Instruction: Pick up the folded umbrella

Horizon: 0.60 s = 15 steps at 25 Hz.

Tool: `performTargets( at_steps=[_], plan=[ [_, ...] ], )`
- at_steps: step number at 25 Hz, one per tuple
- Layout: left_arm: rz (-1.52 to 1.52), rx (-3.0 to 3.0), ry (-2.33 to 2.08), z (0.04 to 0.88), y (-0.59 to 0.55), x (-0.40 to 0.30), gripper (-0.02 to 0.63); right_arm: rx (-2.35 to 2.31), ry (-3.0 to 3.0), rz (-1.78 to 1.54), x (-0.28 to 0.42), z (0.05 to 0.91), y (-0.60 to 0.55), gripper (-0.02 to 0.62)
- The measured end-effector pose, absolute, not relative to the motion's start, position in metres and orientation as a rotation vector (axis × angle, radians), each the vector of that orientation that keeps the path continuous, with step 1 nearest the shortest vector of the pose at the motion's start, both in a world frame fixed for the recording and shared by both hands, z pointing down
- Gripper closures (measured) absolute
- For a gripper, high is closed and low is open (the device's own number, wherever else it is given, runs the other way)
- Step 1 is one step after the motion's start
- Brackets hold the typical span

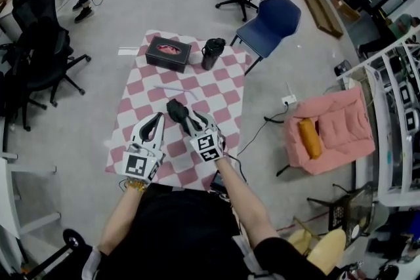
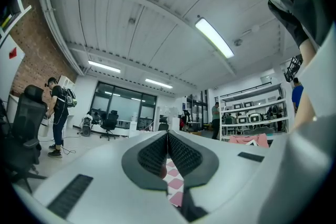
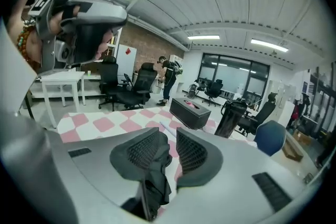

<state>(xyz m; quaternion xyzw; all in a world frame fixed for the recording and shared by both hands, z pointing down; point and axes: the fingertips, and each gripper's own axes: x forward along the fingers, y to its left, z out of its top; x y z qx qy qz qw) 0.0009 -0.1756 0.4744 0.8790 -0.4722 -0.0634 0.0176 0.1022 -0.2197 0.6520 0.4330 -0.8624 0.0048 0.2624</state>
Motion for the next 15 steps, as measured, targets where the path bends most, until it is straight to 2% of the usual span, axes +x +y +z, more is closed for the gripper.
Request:
performTargets(
  at_steps=[15],
  plan=[
    [-0.190,2.664,-1.467,0.501,-0.200,-0.030,0.592,0.967,-2.155,0.195,0.088,0.747,-0.232,0.396]
  ],
)
